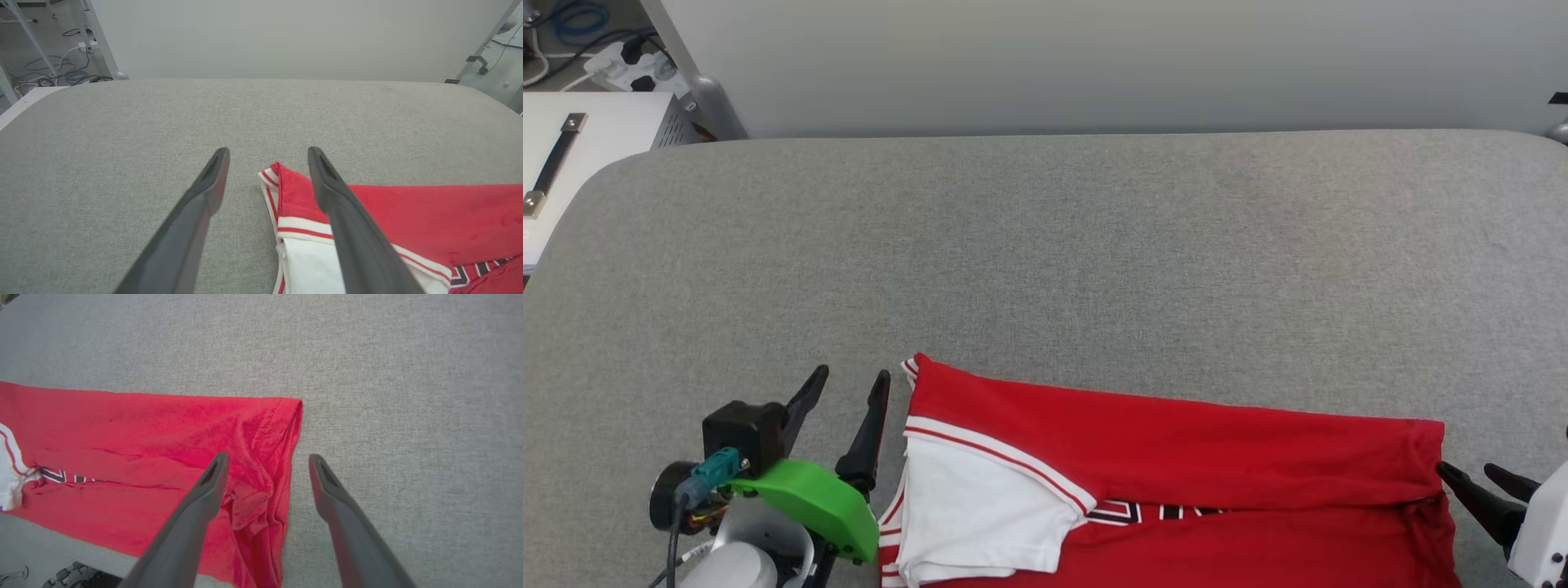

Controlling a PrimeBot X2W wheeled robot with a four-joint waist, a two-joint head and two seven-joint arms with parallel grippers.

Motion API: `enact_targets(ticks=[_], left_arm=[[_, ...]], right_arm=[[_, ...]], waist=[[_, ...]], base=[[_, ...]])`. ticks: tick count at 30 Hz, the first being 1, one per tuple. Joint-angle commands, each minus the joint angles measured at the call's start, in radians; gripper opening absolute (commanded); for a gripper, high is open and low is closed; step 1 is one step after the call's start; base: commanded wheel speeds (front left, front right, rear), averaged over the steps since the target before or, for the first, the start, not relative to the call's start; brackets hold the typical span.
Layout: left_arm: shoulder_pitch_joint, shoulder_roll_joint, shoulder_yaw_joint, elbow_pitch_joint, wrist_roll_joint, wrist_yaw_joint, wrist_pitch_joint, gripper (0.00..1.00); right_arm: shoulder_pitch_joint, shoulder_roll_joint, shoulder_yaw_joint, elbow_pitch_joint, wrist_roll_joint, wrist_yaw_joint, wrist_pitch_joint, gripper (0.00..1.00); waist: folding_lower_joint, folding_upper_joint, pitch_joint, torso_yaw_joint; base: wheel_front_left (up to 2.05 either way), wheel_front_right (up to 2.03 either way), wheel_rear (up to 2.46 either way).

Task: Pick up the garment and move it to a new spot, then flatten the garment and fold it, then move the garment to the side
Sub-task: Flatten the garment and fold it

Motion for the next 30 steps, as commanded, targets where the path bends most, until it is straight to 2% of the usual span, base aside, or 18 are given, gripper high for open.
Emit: enact_targets(ticks=[1,6,10,15,22,30], left_arm=[[-0.02,-0.004,0.002,0.018,0.03,-0.001,-0.039,1.0],[-0.05,-0.012,0.022,0.065,0.15,0.031,-0.13,1.0],[-0.054,-0.048,0.075,0.036,0.249,0.026,-0.139,1.0],[-0.012,-0.097,0.149,0.023,0.333,-0.025,-0.139,1.0],[0.001,-0.143,0.236,0.037,0.394,-0.095,-0.139,1.0],[0.009,-0.185,0.295,0.049,0.449,-0.162,-0.139,1.0]], right_arm=[[0.015,0.025,-0.026,0.005,-0.007,-0.001,0.02,1.0],[0.033,0.107,-0.123,0.038,-0.052,-0.001,0.102,1.0],[0.038,0.162,-0.189,0.067,-0.082,-0.001,0.164,1.0],[0.037,0.227,-0.244,0.091,-0.089,-0.001,0.235,1.0],[0.044,0.306,-0.253,0.098,-0.051,-0.001,0.334,1.0],[0.032,0.359,-0.223,0.08,-0.031,-0.001,0.334,1.0]], waist=[[0.0,-0.0001,0.012,0.007],[0.0,-0.0001,0.036,0.02],[0.0,-0.0001,0.056,0.033],[0.0,-0.0001,0.078,0.046],[0.0,-0.0001,0.095,0.059],[0.0,-0.0001,0.098,0.055]], base=[[0.0,0.0,0.0],[0.0,0.0,0.0],[0.0,0.0,0.0],[0.0,0.0,0.0],[0.0,0.0,0.0],[0.0,0.0,0.0]])
